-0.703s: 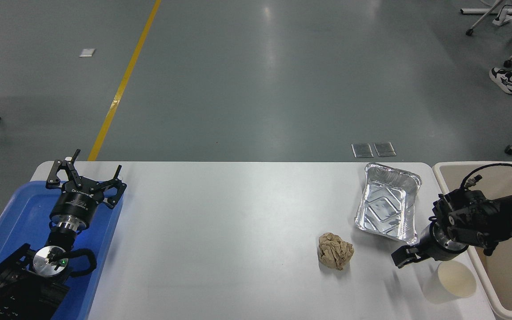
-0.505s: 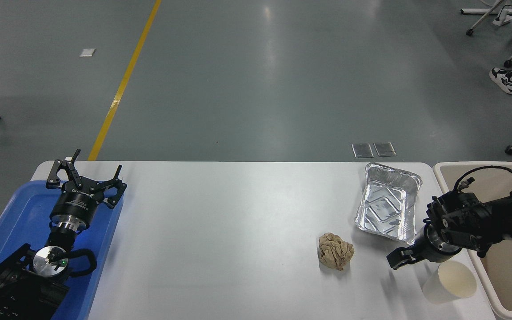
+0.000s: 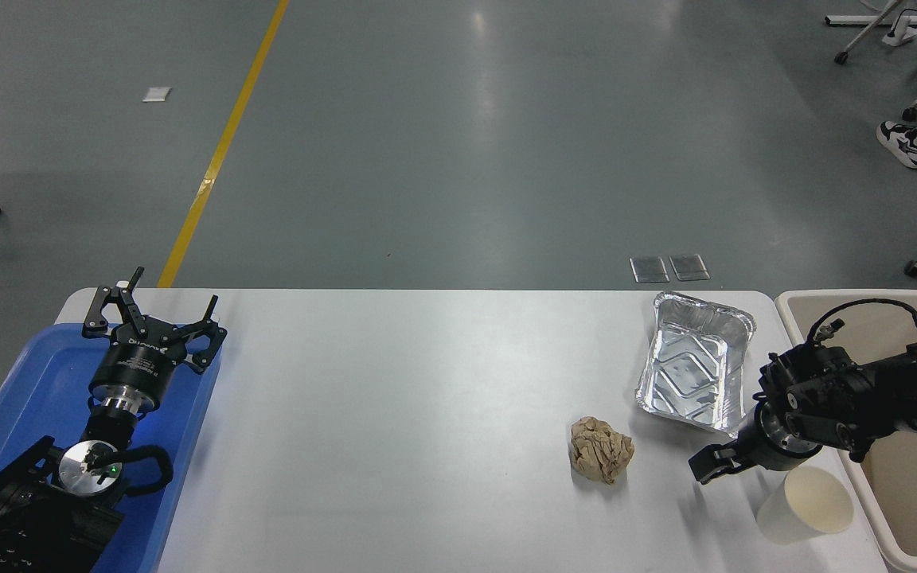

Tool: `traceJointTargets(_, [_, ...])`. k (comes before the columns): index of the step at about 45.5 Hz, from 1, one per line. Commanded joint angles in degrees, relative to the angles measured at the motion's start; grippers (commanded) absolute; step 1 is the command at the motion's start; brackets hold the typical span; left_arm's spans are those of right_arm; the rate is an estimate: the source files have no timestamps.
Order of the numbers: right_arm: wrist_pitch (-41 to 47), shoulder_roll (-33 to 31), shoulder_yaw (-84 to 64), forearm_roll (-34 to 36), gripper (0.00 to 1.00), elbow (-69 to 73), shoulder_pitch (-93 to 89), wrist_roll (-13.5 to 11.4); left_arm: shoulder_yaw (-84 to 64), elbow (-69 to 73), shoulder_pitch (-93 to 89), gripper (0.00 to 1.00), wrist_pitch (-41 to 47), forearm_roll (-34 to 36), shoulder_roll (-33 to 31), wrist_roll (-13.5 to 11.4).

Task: Pick up paper cup place in dustbin

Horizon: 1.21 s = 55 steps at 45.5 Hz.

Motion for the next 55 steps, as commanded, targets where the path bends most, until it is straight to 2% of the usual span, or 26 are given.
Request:
traceJointTargets(1, [0.5, -3.9, -0.6, 0.1, 1.0, 5.9, 7.5, 0.2, 0.1, 0.0, 0.0, 0.99, 0.0, 0.1, 0.2, 0.0])
traceJointTargets(17, [6.9, -18.7, -8.0, 0.2, 1.0, 28.0, 36.7, 0.1, 0.1, 0.0, 0.0, 0.99, 0.0, 0.1, 0.2, 0.0])
traceJointTargets(29, [10.6, -24.0, -14.5, 1.0, 1.0, 40.7, 57.4, 0.0, 0.1, 0.1, 0.0, 0.99, 0.0, 0.1, 0.2, 0.0])
traceJointTargets(39, [11.2, -28.9, -16.4, 1.2, 1.0, 42.4, 64.4, 0.0, 0.1, 0.1, -0.1, 0.99, 0.0, 0.1, 0.2, 0.0])
traceJointTargets(47, [15.1, -28.4, -17.1, 1.3, 1.0, 46.7, 70.5, 0.0, 0.2, 0.1, -0.1, 0.99, 0.0, 0.1, 0.2, 0.0])
traceJointTargets(55, [18.2, -24.6, -23.4, 1.3, 1.0, 47.8, 75.2, 0.9, 0.3, 0.0, -0.1, 0.99, 0.0, 0.1, 0.2, 0.0])
